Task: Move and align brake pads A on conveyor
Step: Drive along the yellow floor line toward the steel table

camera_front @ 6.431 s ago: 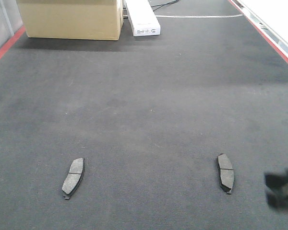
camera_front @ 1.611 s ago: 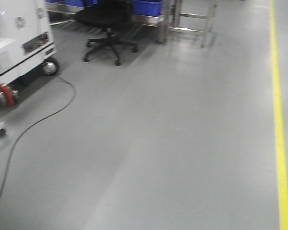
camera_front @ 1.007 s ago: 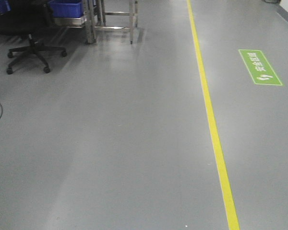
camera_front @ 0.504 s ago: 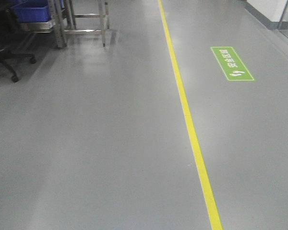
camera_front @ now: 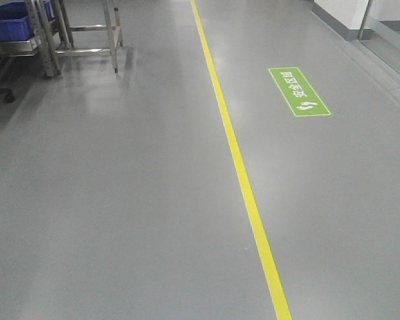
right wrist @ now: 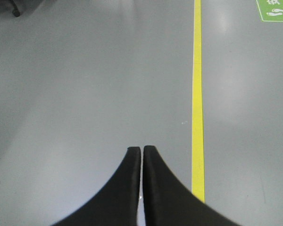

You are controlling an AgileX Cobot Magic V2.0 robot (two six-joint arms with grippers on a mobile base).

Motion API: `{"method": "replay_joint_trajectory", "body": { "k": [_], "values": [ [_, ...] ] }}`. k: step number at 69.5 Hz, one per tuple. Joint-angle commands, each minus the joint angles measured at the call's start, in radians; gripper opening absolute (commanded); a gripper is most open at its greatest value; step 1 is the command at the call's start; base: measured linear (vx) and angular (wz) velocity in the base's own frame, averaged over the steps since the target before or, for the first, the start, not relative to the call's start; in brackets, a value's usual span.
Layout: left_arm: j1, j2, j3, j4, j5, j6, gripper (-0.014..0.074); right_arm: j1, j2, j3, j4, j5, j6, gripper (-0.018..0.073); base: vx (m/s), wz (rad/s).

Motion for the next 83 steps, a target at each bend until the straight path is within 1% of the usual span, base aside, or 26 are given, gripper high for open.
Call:
{"method": "replay_joint_trajectory", "body": {
  "k": [1, 83],
  "values": [
    [-0.003, 0.006, -0.028, -0.007, -0.059, -0.003, -0.0006, -0.002, 0.008, -0.027, 0.004, -0.062, -0.010, -0.0006, 0.37, -0.10],
    [-0.003, 0.006, -0.028, -0.007, -0.058, -0.003, -0.0006, -0.002, 0.008, -0.027, 0.004, -0.058, -0.010, -0.0006, 0.45, -0.07]
  ]
}}
